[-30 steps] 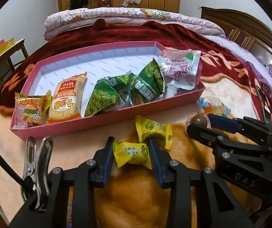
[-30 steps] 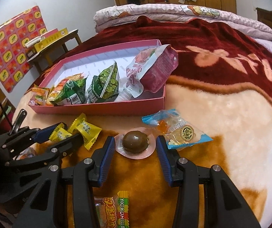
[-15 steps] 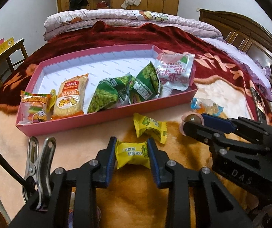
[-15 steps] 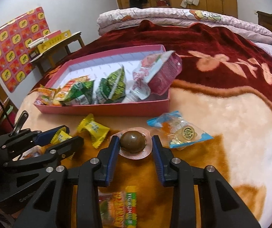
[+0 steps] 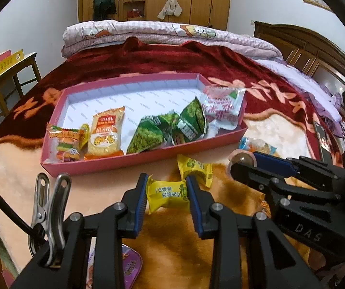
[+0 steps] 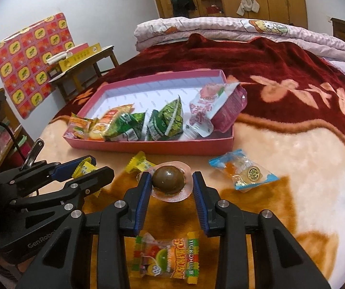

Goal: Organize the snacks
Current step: 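Carry the yellow candy with the left tool while the right tool carries the brown sweet to the box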

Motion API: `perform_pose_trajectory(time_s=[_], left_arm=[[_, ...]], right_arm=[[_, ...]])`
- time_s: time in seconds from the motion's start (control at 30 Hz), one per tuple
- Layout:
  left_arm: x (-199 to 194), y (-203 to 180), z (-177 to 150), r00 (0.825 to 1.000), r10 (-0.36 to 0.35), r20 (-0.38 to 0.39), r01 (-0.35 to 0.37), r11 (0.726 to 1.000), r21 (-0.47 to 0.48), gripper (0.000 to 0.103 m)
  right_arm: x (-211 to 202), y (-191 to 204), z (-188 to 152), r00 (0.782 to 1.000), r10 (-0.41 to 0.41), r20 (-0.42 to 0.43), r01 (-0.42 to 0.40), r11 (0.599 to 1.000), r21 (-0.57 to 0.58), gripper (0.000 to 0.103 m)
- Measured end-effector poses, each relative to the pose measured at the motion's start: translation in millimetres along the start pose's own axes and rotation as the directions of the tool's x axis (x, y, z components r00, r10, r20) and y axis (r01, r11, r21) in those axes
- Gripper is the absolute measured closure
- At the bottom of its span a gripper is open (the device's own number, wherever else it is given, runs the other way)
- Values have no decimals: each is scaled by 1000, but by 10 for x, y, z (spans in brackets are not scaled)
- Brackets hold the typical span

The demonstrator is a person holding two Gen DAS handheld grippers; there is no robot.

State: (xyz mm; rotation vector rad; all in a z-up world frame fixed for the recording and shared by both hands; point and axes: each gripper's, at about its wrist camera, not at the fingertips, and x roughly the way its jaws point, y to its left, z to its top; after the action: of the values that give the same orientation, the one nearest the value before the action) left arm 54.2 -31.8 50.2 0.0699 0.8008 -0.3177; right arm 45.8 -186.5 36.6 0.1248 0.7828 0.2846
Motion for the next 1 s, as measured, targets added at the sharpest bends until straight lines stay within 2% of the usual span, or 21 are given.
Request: perform_pose_trajectory(time_s=[0.37,1.0], left_arm=[[-139,163,156,999,23,37,-22,999,-25,70],[-239,477,490,992,79,102,-74,996,-55,70]], right_arm=[[-91,98,116,999,36,31,-36,999,-11,67],[-67,256,443,996,55,64,-51,997,-60,67]])
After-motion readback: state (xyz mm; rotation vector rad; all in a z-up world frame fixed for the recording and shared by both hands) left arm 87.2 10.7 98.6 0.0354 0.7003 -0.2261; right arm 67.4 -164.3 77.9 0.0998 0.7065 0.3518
